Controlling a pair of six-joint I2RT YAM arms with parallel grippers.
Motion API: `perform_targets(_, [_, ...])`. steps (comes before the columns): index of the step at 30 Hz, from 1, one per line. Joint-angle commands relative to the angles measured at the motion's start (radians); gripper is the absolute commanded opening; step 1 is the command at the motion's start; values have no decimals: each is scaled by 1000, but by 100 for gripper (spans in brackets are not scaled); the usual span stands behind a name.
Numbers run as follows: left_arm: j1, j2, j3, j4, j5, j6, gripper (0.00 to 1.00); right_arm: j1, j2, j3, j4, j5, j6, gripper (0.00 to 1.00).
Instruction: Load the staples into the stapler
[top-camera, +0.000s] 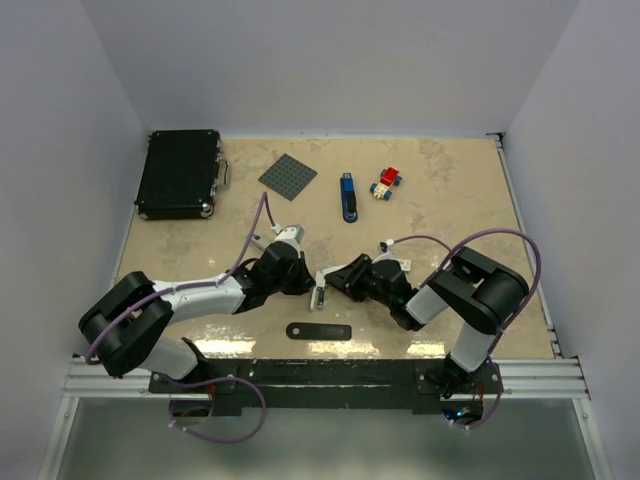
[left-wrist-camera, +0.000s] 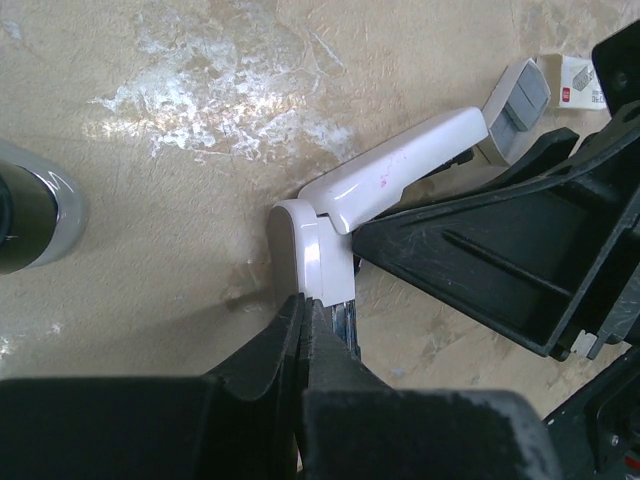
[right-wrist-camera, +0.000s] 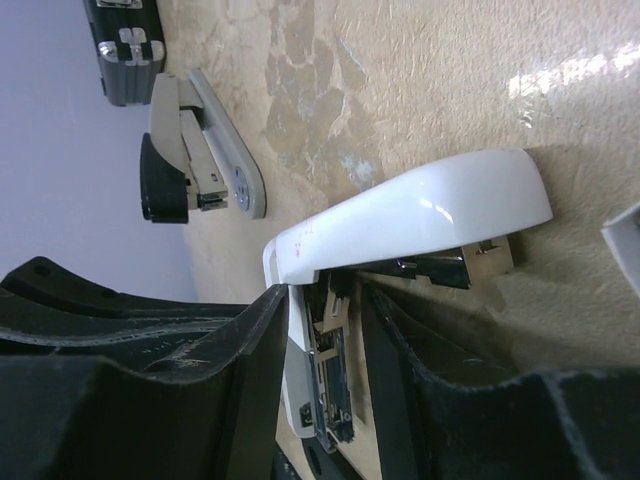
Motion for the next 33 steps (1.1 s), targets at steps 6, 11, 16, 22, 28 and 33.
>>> perform_targets(6, [-3, -12, -20, -5, 13, -15, 0, -2, 99, -4, 155, 22, 19, 32])
perform_targets(11, [9, -21, -32, 0, 16, -21, 0, -3, 55, 26, 120, 22, -70, 19])
perform_targets(16, [46, -27, -69, 30, 43, -35, 0, 1, -21, 66, 13, 31, -191, 4])
perform_targets(22, [63, -41, -83, 49, 52, -32, 3, 60, -94, 186, -243, 113, -395, 0])
perform_targets(28, [69, -197, -129, 37, -36, -24, 11, 152, -144, 333, -501, 332, -628, 0])
perform_targets(33, [79, -496, -167, -64, -271, 22, 23, 212, -119, 448, -649, 559, -764, 0])
